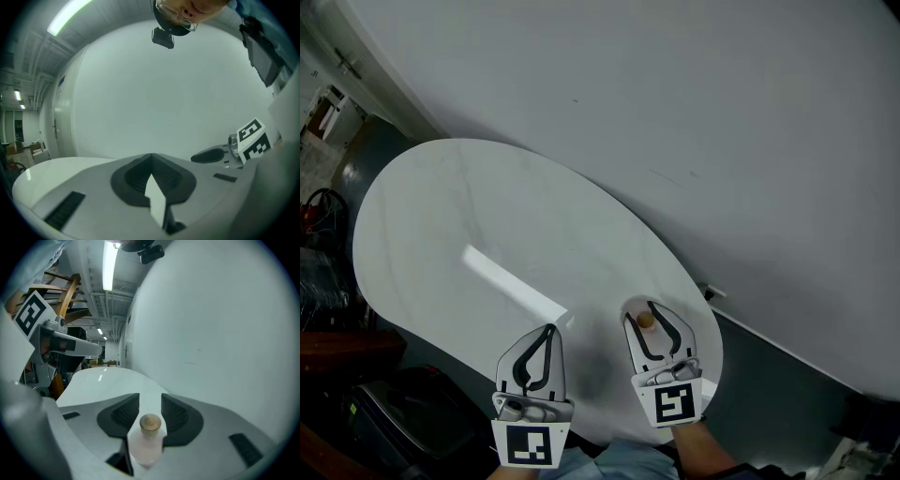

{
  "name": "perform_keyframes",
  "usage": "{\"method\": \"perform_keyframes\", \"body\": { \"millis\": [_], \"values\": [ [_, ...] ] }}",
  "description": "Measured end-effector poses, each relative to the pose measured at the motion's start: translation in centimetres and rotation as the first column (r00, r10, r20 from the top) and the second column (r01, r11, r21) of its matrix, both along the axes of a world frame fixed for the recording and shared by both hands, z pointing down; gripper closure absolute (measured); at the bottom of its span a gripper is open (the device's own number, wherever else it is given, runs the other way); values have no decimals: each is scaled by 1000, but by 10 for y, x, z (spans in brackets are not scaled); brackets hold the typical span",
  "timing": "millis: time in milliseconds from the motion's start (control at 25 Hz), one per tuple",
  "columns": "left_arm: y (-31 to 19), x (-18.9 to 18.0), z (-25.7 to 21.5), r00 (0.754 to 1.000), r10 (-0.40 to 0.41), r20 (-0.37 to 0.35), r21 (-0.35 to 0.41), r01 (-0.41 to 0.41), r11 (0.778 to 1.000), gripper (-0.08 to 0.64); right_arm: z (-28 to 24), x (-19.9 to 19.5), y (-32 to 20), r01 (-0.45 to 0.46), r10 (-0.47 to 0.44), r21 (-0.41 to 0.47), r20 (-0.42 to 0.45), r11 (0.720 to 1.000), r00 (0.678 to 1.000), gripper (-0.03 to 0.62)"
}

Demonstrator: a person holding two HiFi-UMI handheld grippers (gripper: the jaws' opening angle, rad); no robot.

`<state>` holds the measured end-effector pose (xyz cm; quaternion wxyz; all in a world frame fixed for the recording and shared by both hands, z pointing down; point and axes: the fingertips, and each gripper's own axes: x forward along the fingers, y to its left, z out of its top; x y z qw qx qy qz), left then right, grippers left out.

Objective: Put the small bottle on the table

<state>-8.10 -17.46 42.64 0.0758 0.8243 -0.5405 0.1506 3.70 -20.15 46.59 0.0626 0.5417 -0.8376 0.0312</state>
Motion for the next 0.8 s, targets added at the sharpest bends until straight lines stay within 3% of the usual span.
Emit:
{"method": "perform_keyframes", "body": {
  "millis": [120, 280, 440, 640, 800],
  "values": [
    [1, -1, -13, 1000, -9, -10, 49, 9, 999, 560, -25, -2, 1, -10, 6, 57, 63, 998, 998, 462],
    [3, -5, -33, 997, -24, -73, 115, 32, 993, 560, -46, -8, 9, 29, -31, 87, 16, 996, 999, 556],
    [9, -9, -55, 996, -21, -86, 186, 37, 982, 560, -69, -14, 18, 51, -49, 116, -19, 992, 999, 583],
    [14, -7, -81, 994, -6, -107, 263, 34, 964, 560, -82, -15, 26, 13, -12, 23, -33, 1000, 999, 591],
    [23, -10, -92, 993, 3, -114, 303, 32, 953, 560, -110, -28, 36, 61, -59, 210, -15, 976, 998, 592]
  ]
}}
